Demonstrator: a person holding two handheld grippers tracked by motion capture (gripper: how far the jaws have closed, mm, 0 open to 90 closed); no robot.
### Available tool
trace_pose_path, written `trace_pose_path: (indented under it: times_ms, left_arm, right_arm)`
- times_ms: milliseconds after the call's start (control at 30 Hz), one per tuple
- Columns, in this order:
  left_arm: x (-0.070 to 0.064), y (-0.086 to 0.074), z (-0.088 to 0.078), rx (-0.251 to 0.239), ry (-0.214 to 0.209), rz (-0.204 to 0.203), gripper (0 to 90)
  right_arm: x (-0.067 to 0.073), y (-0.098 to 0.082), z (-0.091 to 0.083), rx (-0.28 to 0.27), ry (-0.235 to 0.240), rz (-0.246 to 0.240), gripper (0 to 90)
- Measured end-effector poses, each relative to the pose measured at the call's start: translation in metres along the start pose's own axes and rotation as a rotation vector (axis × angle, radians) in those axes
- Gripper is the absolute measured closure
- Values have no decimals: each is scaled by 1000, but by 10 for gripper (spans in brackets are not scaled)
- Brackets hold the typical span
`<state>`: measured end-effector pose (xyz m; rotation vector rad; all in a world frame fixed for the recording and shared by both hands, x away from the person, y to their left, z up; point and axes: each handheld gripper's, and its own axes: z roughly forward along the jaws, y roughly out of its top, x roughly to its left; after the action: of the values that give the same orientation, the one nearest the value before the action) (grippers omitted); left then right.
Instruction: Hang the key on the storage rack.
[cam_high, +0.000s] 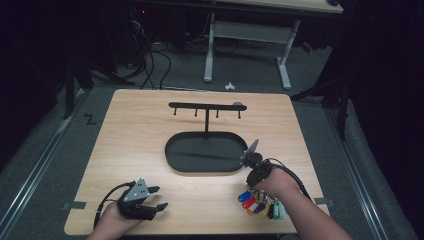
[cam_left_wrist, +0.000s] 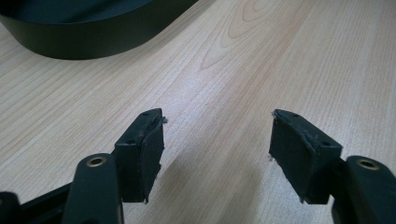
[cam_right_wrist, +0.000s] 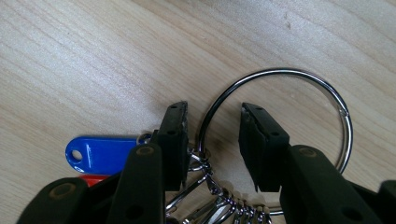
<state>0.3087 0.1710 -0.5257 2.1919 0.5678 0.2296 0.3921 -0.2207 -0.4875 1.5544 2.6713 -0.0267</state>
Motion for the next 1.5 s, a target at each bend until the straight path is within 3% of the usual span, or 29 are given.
trace_pose_path:
  times_ms: [233, 433, 667, 733, 1000, 1200, 1333, 1500]
  left_arm:
    - [1, 0, -1, -9, 3, -1, 357]
    - [0, 0, -2, -9, 2, 0, 357]
    - [-1, 0, -1, -1, -6, 6, 361]
    - [-1, 0, -1, 2, -8, 9, 361]
    - [-2, 0, 0, 4, -10, 12, 361]
    - [-2, 0, 1, 10, -14, 12, 360]
    - [-2, 0, 1, 10, -19, 16, 360]
    - [-3, 0, 1, 8, -16, 17, 361]
  right_arm:
    - [-3, 4, 1, 30, 43, 18, 684]
    - [-5, 3, 1, 27, 45, 25, 752]
    - [-7, 0, 1, 29, 56, -21, 858]
    - [-5, -1, 1, 12, 41, -61, 861]
    - [-8, -1, 1, 21, 58, -29, 860]
    - [-9, 1, 1, 30, 66, -35, 857]
    - [-10, 1, 1, 24, 72, -76, 855]
    - [-10, 0, 1, 24, 73, -82, 861]
